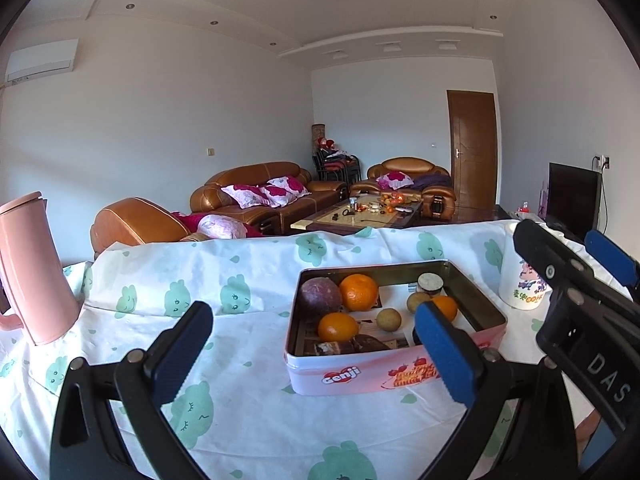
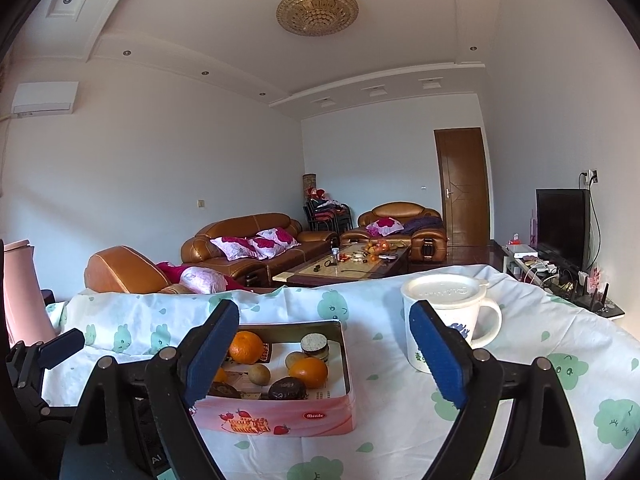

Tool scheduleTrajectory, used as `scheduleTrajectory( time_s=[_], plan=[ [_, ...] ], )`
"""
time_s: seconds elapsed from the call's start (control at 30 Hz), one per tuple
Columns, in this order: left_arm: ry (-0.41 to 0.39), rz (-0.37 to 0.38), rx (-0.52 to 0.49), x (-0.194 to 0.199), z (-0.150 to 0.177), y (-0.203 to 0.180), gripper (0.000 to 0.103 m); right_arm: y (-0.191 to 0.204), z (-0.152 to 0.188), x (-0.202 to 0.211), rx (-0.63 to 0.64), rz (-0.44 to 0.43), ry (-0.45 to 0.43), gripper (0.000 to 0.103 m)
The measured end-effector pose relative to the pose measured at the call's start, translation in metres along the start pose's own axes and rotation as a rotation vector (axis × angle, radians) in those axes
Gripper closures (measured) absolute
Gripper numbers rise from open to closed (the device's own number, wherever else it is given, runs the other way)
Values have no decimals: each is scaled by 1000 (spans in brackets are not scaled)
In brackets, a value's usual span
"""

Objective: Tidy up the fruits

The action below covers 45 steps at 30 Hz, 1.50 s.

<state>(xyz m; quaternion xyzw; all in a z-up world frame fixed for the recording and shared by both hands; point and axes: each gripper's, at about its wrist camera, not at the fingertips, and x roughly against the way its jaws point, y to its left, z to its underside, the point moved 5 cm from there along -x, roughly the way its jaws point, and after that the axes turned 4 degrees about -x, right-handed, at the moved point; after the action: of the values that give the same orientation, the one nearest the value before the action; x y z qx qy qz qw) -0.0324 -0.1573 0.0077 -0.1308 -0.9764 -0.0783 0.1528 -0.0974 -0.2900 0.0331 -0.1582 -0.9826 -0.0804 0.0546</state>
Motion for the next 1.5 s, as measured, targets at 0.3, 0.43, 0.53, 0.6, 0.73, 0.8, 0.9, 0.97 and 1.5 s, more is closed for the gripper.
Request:
scheduleTrajectory(
  time_s=[0.3, 0.43, 0.53, 0.6, 0.73, 0.8, 0.9, 0.97, 1.5],
  plan=[
    [13, -3, 20, -2, 2, 3, 0, -2, 0, 0, -5, 10, 9, 14],
    [19, -9, 30, -2, 3, 6, 0, -4, 1, -1, -8, 13, 17, 14],
    [17, -12, 28, -2, 3, 6, 0, -3, 0, -1, -6, 10, 20, 14],
    [15, -15, 25, -1, 3, 7, 0, -3, 0, -1, -5, 10, 19, 14],
    [11, -25, 20, 0, 2, 7, 0, -3, 0, -1, -5, 11, 18, 14],
    [13, -30, 25, 0, 2, 9, 0, -3, 0, -1, -6, 11, 19, 14],
    [19, -44, 31, -1, 2, 11, 0, -3, 0, -1, -5, 12, 19, 14],
    [21, -49, 31, -2, 2, 11, 0, -4, -1, -2, -5, 12, 20, 14],
    [24, -22, 28, -1, 3, 6, 0, -5, 0, -4, -6, 14, 36, 14]
  ],
)
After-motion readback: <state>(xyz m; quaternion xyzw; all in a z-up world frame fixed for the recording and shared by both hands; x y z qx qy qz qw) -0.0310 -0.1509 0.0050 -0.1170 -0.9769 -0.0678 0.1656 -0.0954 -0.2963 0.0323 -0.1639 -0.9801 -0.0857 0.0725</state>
